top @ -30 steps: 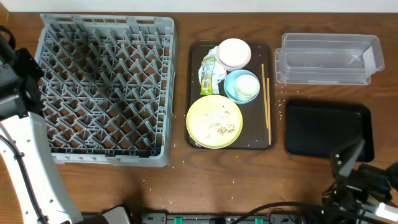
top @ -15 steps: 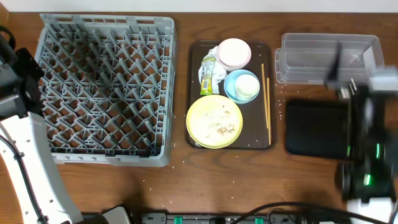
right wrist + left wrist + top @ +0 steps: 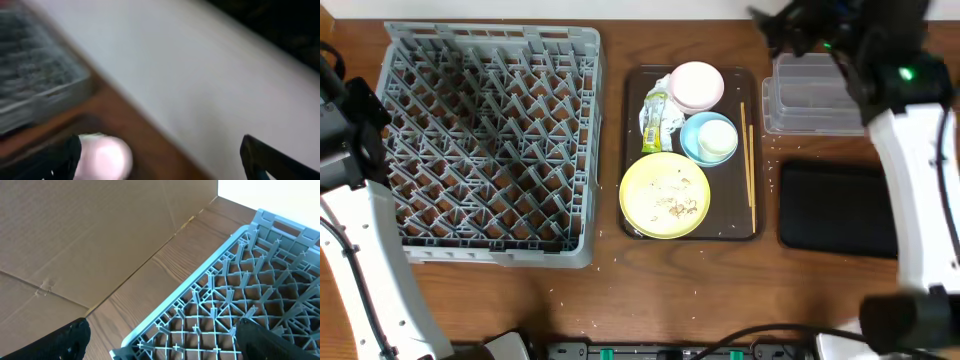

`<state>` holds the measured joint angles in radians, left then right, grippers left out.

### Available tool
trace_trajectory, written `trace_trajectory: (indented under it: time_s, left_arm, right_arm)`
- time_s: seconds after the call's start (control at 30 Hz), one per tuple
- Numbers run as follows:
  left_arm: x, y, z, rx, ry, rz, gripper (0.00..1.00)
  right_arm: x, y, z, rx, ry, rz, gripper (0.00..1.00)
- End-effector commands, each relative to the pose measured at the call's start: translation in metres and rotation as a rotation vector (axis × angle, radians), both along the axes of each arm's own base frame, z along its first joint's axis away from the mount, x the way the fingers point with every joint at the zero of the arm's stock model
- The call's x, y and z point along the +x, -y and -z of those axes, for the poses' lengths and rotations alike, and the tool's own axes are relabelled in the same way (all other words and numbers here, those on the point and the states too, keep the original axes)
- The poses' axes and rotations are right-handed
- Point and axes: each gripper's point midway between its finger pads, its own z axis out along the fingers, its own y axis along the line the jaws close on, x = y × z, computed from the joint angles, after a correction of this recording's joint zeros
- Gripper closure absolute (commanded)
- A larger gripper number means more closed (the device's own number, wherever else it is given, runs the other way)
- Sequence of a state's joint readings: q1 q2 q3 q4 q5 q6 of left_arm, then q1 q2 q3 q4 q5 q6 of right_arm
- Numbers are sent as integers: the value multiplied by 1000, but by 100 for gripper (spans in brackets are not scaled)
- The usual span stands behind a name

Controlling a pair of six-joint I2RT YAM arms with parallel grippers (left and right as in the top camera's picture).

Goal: Sort waste into correct bins and load items into the dishwasher
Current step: 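Reach the right gripper over the tray toward the yellow snack wrapper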

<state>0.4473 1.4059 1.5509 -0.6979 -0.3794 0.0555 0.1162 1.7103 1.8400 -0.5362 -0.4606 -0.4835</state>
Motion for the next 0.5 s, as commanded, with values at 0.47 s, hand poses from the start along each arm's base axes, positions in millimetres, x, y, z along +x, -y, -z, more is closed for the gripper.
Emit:
trace_trajectory:
  time_s: [0.47]
  left_arm:
    - [1, -2, -6, 4, 19, -9, 6]
  right_arm:
    - [3, -73, -8, 375, -184, -198, 1]
